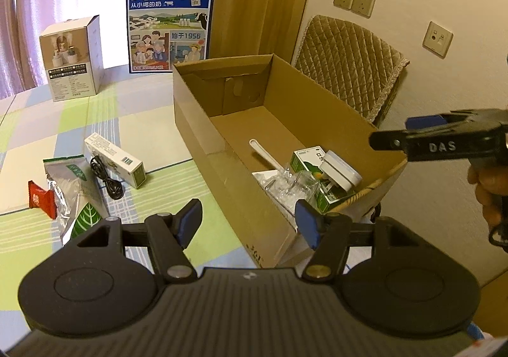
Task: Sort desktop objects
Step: 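Withdraw both tools from the cardboard box back over the table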
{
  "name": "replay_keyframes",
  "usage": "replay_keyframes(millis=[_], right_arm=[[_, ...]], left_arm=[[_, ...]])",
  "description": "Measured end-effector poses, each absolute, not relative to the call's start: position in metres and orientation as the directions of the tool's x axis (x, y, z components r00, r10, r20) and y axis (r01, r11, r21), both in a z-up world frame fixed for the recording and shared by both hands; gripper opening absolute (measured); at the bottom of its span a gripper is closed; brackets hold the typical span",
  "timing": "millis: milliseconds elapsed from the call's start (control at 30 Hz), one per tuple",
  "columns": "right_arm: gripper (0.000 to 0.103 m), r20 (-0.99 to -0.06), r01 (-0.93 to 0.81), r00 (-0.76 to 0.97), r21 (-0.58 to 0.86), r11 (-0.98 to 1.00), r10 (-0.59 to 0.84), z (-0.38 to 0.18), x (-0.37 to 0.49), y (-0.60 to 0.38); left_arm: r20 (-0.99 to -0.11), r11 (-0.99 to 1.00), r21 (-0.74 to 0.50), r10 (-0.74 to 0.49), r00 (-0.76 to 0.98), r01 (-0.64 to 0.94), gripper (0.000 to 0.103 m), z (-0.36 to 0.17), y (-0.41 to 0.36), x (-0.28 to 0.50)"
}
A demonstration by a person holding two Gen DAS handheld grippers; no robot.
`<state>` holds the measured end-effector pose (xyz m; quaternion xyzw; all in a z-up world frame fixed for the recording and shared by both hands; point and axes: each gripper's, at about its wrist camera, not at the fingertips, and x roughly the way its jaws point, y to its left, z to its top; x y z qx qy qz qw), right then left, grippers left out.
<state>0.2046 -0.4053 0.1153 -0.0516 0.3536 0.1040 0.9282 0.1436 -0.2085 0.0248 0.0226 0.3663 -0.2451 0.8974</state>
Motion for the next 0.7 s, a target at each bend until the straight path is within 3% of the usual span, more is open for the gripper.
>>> replay_keyframes(millis=[333,700], right_arm=[[0.094,-0.689,-0.252,0.702,-0.007,0.968,0.177,0.118,0.171,-0.385],[0.101,-0.679,-0.329,0.660,0.122,0.936,0.321,0.129,0.128,-0.338]], left_arm=[[-0.673,0.894,-0.141,-0.402,0.621,0.426,0.063,0.027,-0.187,0.121],[-0.673,0.928,-0.136,-0.345,0.655,0.348,0.084,0.034,-0.140,0.091]])
